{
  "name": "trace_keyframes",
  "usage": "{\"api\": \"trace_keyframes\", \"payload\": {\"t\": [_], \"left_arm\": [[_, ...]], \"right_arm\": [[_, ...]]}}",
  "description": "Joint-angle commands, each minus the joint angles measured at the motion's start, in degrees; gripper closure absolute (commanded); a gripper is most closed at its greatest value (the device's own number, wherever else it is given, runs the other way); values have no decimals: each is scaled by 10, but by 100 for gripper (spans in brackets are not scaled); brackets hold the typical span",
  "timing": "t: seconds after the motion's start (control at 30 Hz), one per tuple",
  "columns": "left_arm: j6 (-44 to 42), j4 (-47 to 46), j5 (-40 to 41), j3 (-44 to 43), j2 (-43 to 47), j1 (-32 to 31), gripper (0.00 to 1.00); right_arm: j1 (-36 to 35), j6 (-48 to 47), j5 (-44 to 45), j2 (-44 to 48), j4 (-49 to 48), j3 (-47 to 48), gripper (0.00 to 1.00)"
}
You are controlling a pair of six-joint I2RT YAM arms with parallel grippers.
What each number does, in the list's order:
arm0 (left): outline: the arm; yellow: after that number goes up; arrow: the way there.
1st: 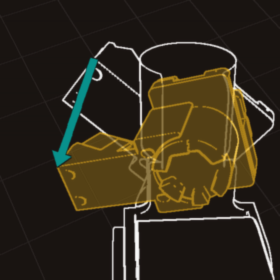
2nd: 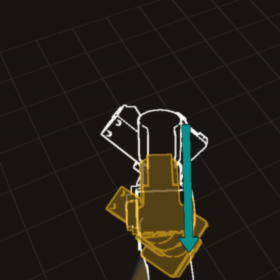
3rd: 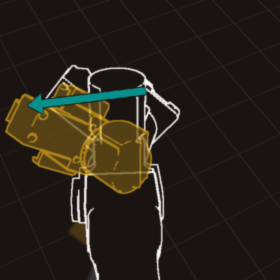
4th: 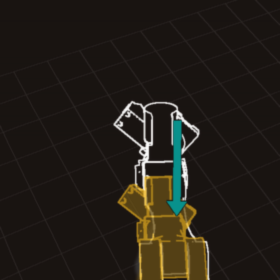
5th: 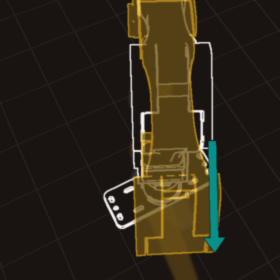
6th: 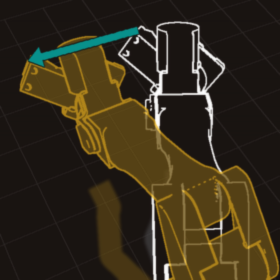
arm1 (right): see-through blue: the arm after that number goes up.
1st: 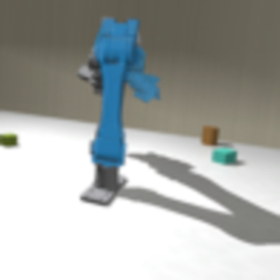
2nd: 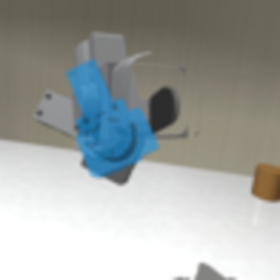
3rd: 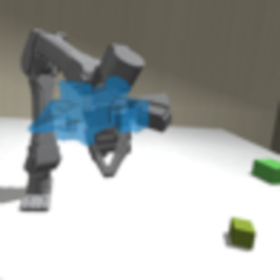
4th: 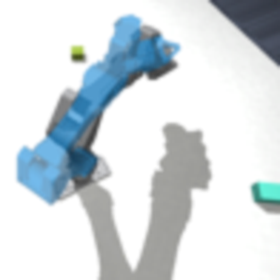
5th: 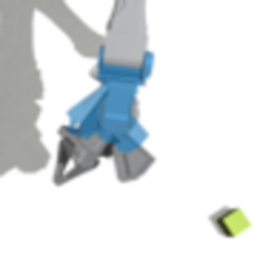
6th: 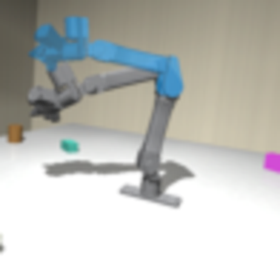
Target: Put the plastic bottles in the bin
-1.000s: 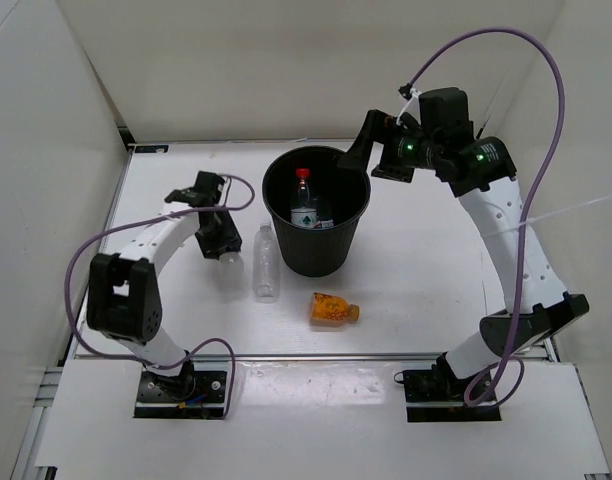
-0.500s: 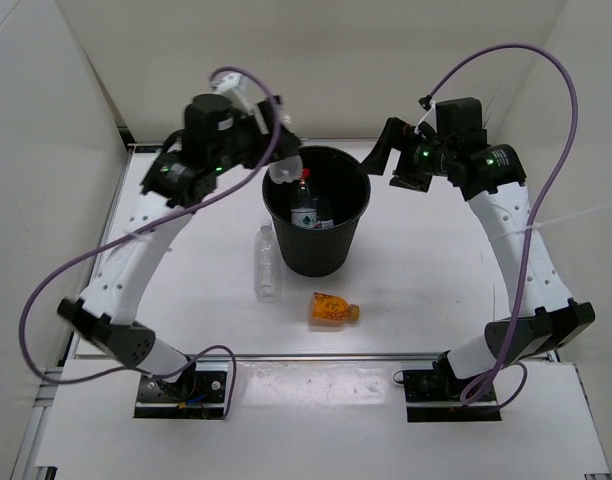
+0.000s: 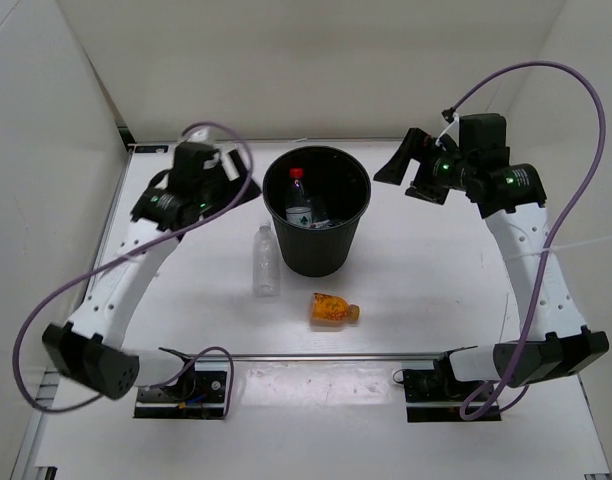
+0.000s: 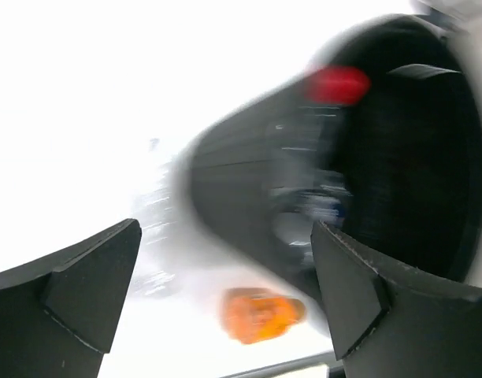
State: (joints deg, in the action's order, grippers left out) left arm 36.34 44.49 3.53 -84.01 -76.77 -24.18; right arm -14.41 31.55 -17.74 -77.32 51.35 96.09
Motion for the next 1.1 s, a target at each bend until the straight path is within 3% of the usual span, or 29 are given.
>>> {"api": "trace_keyframes", "payload": {"t": [0.0,0.23,0.67,0.8,0.93,1.07], "left_arm": [[18,-33,-78,106,32,69,0],[-39,-128,-183,213,-30,96,0],[-95,-170,-230,235,-216,70,0],[-95,-170,-241,253,-244,50,15],[-90,-170,-219,268,-205,50,32],[-40,-153,-169,287,-72,87,35]], "right_arm": [[9,2,-19,19,-20,-13,0],[9,-3,-25,19,-20,-18,0],[9,-21,-26,35,-9,-29,0],[14,-21,-20,40,-9,-35,0],[19,-21,-20,40,-4,-41,0],[25,-21,-15,52,-4,-62,0]]}}
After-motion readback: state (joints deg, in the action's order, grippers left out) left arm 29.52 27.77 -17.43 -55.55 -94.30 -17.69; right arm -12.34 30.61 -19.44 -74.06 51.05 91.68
